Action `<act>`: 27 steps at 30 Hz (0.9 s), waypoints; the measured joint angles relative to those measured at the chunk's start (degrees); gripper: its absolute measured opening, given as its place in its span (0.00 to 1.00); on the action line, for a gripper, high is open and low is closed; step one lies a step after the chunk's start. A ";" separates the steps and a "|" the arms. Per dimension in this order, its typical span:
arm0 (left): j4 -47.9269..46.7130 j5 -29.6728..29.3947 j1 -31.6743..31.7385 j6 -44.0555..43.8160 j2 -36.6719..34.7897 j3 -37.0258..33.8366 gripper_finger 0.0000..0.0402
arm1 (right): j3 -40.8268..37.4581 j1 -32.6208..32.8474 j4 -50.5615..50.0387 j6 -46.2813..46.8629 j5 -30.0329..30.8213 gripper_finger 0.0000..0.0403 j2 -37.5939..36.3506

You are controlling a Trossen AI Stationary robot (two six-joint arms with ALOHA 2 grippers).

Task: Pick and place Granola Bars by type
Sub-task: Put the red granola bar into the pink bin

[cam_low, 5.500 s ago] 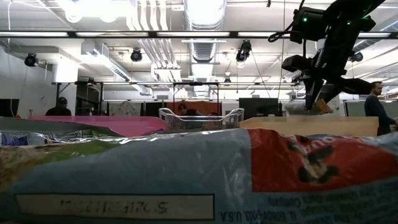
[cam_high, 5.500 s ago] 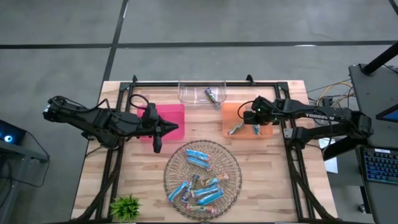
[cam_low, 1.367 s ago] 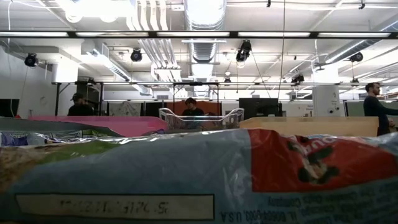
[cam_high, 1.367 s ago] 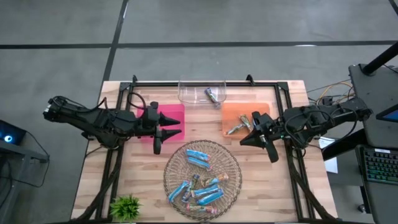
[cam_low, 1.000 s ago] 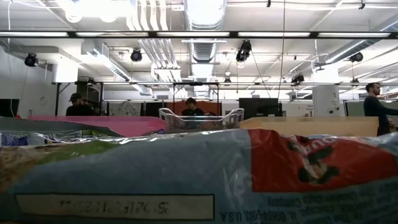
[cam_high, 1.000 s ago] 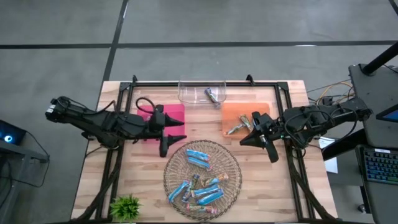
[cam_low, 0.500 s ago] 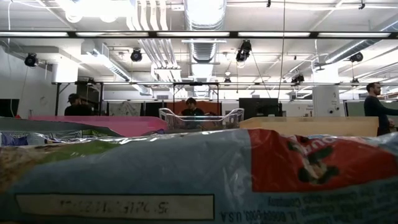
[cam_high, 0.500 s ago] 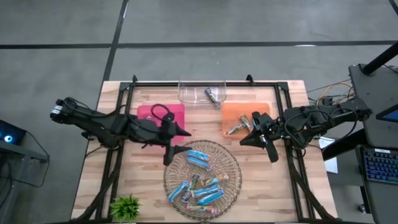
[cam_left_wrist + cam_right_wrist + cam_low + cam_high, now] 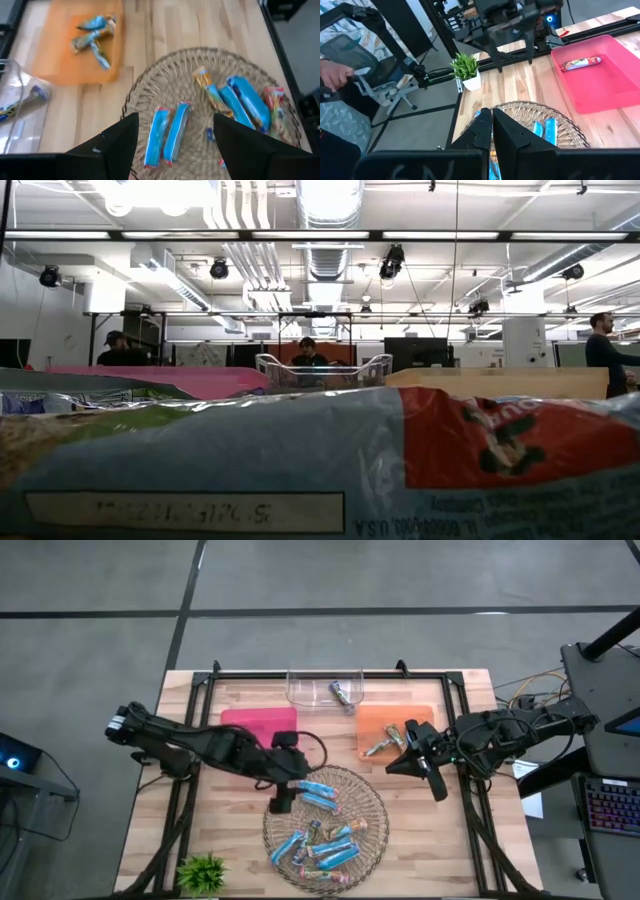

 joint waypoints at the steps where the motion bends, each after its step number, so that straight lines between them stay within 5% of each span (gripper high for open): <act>1: -0.81 0.80 0.00 0.33 0.95 0.72 0.59 | 0.00 0.00 0.00 0.04 0.00 0.02 0.02; 27: -4.67 5.12 2.75 7.12 18.78 2.36 0.59 | -0.09 0.00 -0.62 0.20 0.00 0.02 0.02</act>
